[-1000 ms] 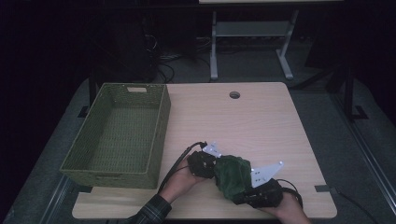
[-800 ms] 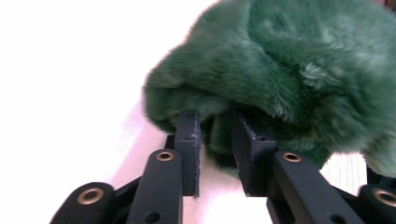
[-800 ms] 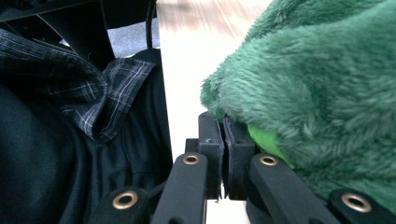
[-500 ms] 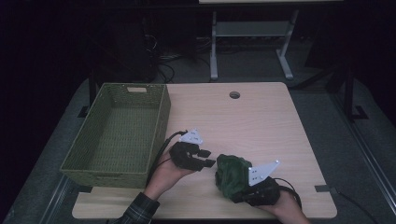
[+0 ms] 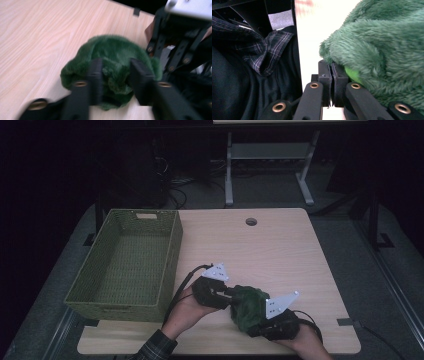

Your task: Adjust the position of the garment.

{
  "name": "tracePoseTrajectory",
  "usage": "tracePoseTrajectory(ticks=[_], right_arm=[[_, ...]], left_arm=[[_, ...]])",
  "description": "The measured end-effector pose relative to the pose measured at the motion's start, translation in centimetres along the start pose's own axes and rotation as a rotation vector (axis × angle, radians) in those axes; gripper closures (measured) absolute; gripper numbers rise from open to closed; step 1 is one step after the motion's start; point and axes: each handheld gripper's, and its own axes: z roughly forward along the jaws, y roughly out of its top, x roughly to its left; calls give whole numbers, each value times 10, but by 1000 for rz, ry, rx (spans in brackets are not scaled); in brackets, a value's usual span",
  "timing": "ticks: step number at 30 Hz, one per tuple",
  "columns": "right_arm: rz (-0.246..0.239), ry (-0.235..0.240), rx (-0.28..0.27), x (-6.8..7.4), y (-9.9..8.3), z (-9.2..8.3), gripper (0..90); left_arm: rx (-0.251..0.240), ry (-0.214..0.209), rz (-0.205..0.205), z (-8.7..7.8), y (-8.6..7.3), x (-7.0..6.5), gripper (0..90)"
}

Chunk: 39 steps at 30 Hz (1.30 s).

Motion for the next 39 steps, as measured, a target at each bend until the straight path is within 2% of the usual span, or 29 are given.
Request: tracePoseTrajectory(ticks=[1,3,9,11,16,17,19,20,23,24,26,28,29,31,33,35,38,39], right_arm=[[4,0,-1,0,0,0,875],[5,2,4,0,-1,0,876],[20,-10,51,-7,-8,5,876],[31,-19,63,-10,-12,6,877],[56,-35,73,-18,-16,6,879],[63,-41,77,-19,-17,6,879],[67,-42,70,-23,-19,7,881],[74,-44,68,-23,-19,8,881],[72,-52,70,-25,-20,10,881],[80,-58,67,-25,-20,11,880],[72,-76,63,-25,-20,13,870],[77,-79,59,-23,-20,13,832],[65,-86,61,-22,-21,11,780],[71,-93,54,-19,-24,6,716],[91,-91,36,-16,-27,0,675],[100,-111,7,-12,-31,-9,655],[99,-139,-65,-10,-35,-23,614],[94,-142,-96,-9,-36,-27,606]], left_arm=[[12,-6,1,1,-3,0,802],[35,-1,-5,1,-8,1,847],[119,19,-21,13,-25,6,860],[152,32,-15,19,-29,9,861],[201,61,-3,27,-33,11,863],[198,59,-12,28,-35,13,863],[205,81,-7,28,-35,15,863],[195,85,-20,29,-35,16,864],[199,101,-16,30,-35,18,863],[205,104,4,29,-34,19,863],[200,108,1,30,-33,19,863],[187,99,-11,29,-34,19,862],[179,95,-14,29,-34,19,861],[179,91,-14,29,-33,18,862],[181,88,-11,30,-32,17,862],[187,82,-2,30,-32,18,862],[188,87,3,30,-32,17,862],[181,91,-10,31,-32,16,862]])
